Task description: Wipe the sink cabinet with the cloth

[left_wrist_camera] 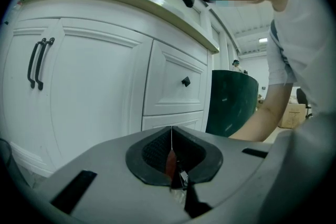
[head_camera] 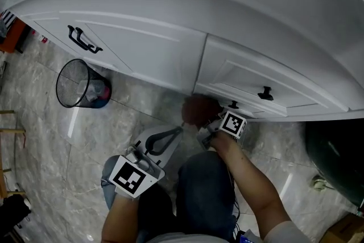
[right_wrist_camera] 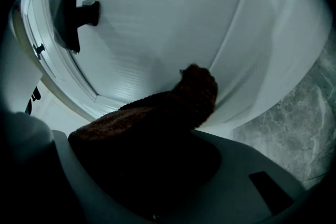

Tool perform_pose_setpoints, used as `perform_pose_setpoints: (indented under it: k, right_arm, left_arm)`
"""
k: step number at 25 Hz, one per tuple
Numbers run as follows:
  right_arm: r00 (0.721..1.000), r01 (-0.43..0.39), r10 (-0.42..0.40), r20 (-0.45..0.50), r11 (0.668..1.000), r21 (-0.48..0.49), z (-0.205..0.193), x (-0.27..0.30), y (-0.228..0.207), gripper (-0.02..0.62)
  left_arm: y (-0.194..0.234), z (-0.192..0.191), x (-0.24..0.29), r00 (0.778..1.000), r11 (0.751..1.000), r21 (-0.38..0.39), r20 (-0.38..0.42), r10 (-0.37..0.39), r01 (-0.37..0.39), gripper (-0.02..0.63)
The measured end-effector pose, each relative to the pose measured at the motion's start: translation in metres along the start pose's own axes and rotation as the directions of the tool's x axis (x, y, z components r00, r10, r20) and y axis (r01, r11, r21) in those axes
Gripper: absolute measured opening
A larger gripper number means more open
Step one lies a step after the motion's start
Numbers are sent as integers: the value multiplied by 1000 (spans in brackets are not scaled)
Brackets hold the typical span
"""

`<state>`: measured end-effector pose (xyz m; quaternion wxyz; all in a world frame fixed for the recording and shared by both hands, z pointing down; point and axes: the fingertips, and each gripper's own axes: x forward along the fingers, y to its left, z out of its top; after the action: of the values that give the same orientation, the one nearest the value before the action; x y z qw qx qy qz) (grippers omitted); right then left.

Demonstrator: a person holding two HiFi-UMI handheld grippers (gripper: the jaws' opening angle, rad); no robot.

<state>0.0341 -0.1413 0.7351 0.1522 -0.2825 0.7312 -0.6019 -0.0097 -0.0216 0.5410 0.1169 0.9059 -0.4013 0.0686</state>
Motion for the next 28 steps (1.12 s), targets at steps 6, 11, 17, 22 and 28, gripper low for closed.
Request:
perform_pose_setpoints:
  k: [6,11,17,22,28]
  right_arm:
    - [996,76,-80,26,987,142,12,-29,-23,50]
    - [995,95,-98,14,986,134,24,-49,-27,51]
    - [980,168,-182,76,973,158,41,-83,-37,49]
    - [962,214,-235,137,965,152,61,-118,-43,49]
    - [909,275,-325,262,938,209,85,-165,-52,49]
  left_arm:
    - [4,-4,6,1000,1000,12,-17,-6,6,12]
    - [4,1,19,1000,1000,10,-1,-15,15,12]
    - [-9,-1,31,999,998,28,-16,-50,50,12]
    - [-19,9,45,995,995,34,2,-95,95,12]
    - [-26,20,58,988,989,47,58,-144,141,12]
